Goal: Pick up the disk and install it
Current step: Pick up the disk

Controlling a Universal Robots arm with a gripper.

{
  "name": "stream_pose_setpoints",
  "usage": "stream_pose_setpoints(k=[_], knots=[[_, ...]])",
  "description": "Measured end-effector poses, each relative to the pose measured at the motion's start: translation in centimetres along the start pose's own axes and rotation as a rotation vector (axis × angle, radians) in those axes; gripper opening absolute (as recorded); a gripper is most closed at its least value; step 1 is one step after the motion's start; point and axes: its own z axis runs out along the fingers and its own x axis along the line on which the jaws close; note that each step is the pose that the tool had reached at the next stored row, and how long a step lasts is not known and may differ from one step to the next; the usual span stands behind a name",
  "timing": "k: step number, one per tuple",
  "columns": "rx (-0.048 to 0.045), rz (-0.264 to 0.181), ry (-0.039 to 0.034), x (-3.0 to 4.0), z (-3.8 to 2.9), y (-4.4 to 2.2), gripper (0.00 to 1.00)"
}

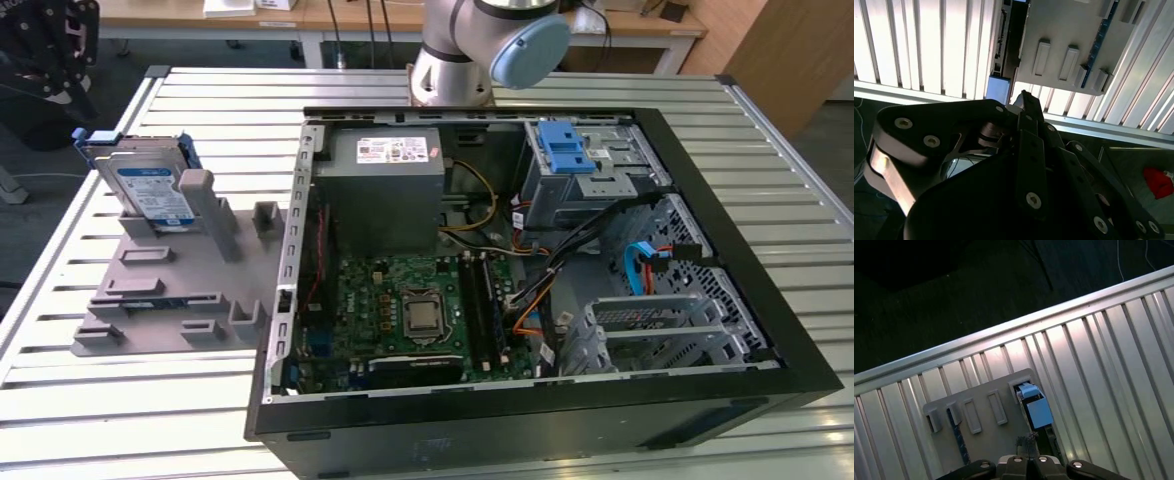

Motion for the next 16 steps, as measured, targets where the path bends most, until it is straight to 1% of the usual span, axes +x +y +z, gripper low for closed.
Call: stream_pose_setpoints(k=[3,16], knots=[[0.0001,-0.012,0.0004,0.00,0.00,0.00,0.11],[0.0001,-0.013,0.0004,0.00,0.00,0.00,0.11]])
